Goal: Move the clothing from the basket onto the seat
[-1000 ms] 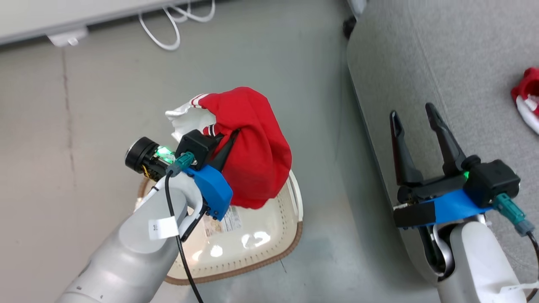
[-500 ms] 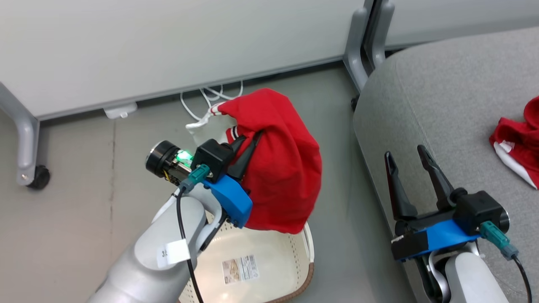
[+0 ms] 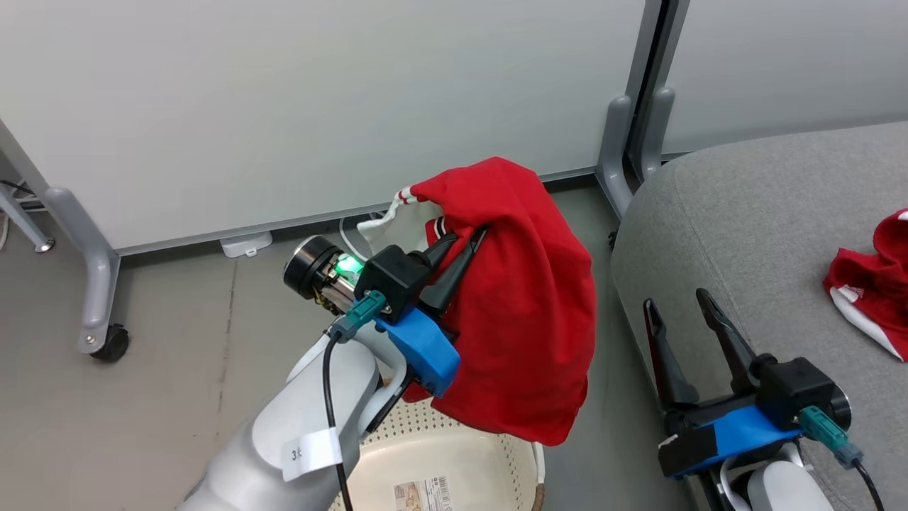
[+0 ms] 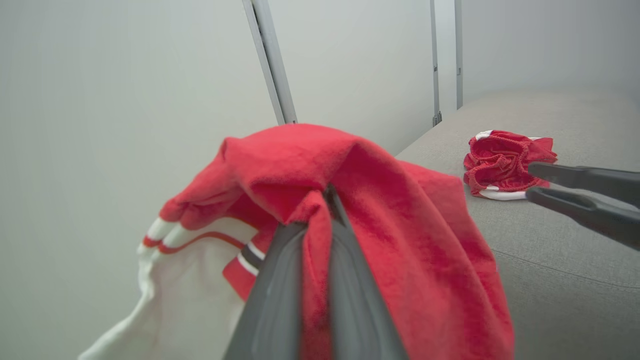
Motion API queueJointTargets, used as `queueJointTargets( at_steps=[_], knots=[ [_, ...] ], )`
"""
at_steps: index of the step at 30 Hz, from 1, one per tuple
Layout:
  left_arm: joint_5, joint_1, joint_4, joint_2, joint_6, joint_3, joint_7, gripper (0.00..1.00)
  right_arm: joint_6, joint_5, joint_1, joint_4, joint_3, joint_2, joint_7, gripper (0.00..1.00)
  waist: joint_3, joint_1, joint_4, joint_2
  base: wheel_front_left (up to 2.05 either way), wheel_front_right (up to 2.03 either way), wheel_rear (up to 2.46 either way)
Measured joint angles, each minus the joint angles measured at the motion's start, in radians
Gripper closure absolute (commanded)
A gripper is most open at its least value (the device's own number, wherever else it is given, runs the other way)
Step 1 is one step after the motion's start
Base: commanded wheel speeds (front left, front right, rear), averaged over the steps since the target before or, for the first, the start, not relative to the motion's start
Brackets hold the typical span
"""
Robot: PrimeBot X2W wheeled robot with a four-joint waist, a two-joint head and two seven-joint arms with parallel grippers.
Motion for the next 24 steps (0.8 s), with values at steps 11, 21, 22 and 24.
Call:
queueJointTargets(
  at_steps=[11, 21, 22, 24],
  knots=[
    [-0.009, 0.0, -0.025, -0.001, 0.0, -0.028, 0.0, 1.0, 0.0, 0.007, -0.032, 0.006, 0.066, -0.015, 0.0, 0.0, -0.009, 0.0001, 0.014, 0.0, 0.0, 0.0, 0.0],
    [-0.009, -0.002, -0.045, -0.015, 0.0, -0.07, 0.0, 1.0, 0.0, 0.021, -0.144, 0.068, 0.214, -0.054, 0.0, 0.0, 0.002, 0.0003, 0.038, 0.0, 0.0, 0.0, 0.0],
    [-0.009, -0.002, -0.048, -0.016, 0.0, -0.076, 0.0, 1.0, 0.0, 0.021, -0.155, 0.077, 0.226, -0.058, 0.0, 0.0, 0.004, 0.0003, 0.041, 0.0, 0.0, 0.0, 0.0],
    [-0.009, -0.003, -0.055, -0.019, 0.0, -0.089, 0.0, 1.0, 0.0, 0.024, -0.177, 0.1, 0.251, -0.067, 0.0, 0.0, 0.007, 0.0002, 0.048, 0.0, 0.0, 0.0, 0.0]
  ],
)
